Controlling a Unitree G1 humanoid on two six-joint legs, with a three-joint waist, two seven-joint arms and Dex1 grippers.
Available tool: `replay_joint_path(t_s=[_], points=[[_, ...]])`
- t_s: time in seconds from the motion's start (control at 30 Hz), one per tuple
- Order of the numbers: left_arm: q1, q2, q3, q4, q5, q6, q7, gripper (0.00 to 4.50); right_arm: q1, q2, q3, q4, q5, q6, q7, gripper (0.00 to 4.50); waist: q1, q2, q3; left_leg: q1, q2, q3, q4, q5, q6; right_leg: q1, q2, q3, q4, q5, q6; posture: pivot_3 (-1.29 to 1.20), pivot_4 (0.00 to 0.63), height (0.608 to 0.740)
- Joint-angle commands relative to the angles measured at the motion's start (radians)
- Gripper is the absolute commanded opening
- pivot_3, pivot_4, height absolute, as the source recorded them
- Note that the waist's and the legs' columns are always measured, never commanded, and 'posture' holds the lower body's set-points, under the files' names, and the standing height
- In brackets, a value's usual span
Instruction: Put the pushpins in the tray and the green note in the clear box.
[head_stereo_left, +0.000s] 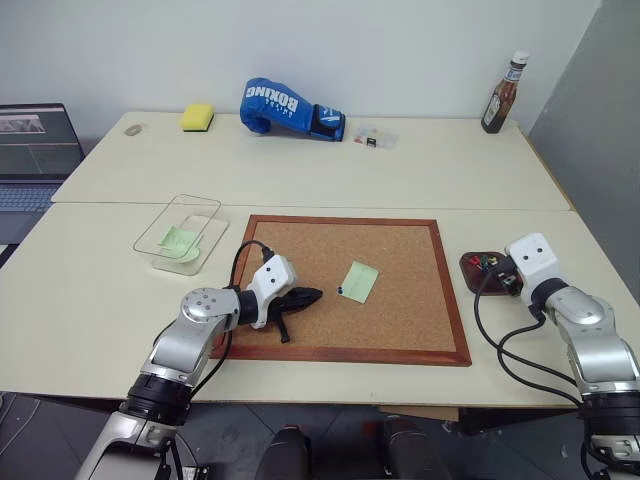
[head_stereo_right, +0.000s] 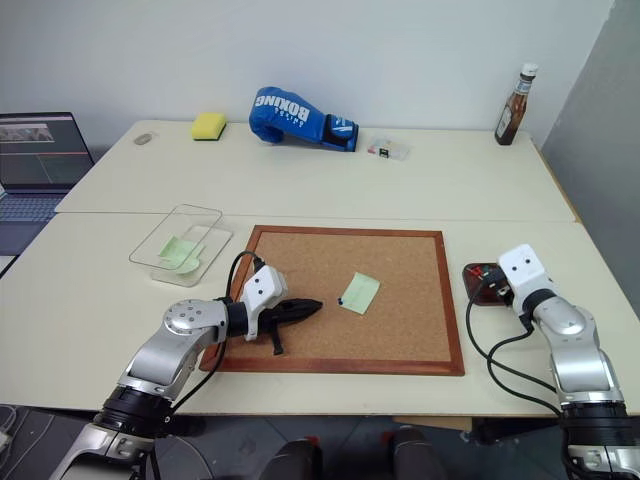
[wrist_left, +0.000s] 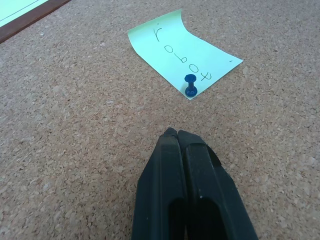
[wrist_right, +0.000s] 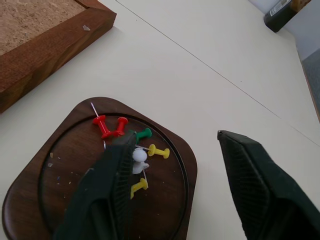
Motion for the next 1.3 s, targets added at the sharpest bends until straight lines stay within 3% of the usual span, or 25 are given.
replay_joint_path(t_s=[0.03, 0.17, 0.7, 0.87, 1.13, 1.3], points=[[0.026, 0.004, -0.031, 0.025, 0.035, 0.021, 0.002, 0.00, -0.006, -0.001, -0.017, -0.044, 0.017, 0.003, 0.003, 3.72, 0.000, 0.000, 0.000, 0.000, 0.000, 0.000, 0.000, 0.000, 0.000, 0.000, 0.000, 0.000, 0.000, 0.000, 0.000, 0.00, 0.150, 0.740], [0.029, 0.002, -0.031, 0.023, 0.034, 0.024, 0.004, 0.00, -0.005, -0.002, -0.015, -0.037, 0.016, 0.007, 0.002, 4.47, 0.000, 0.000, 0.000, 0.000, 0.000, 0.000, 0.000, 0.000, 0.000, 0.000, 0.000, 0.000, 0.000, 0.000, 0.000, 0.00, 0.150, 0.740], [0.033, 0.000, -0.027, 0.016, 0.030, 0.031, 0.014, 0.00, -0.003, -0.003, -0.036, -0.065, 0.049, 0.039, 0.024, 4.47, 0.000, 0.000, 0.000, 0.000, 0.000, 0.000, 0.000, 0.000, 0.000, 0.000, 0.000, 0.000, 0.000, 0.000, 0.000, 0.00, 0.150, 0.740], [0.034, -0.001, -0.024, 0.018, 0.029, 0.032, 0.018, 0.00, -0.027, 0.005, -0.037, -0.155, 0.190, 0.025, 0.163, 4.47, -0.001, 0.000, 0.000, 0.000, 0.000, 0.000, 0.000, 0.000, 0.000, 0.000, 0.000, 0.000, 0.000, 0.000, 0.000, 0.00, 0.150, 0.740], [0.039, -0.001, -0.019, 0.006, 0.024, 0.046, 0.021, 0.00, -0.051, 0.032, 0.088, -0.264, 0.355, 0.102, 0.364, 4.47, -0.003, 0.000, 0.000, 0.000, 0.000, -0.001, 0.000, 0.000, 0.000, 0.000, 0.000, -0.001, 0.000, 0.000, 0.000, 0.00, 0.150, 0.740], [0.035, -0.011, -0.001, 0.000, 0.002, 0.077, 0.028, 0.00, -0.097, 0.125, 0.222, -0.264, 0.387, 0.147, 0.394, 4.47, -0.004, 0.000, 0.000, 0.000, 0.001, -0.001, -0.001, 0.000, 0.000, 0.000, 0.000, -0.001, 0.000, 0.000, 0.000, 0.00, 0.150, 0.740]])
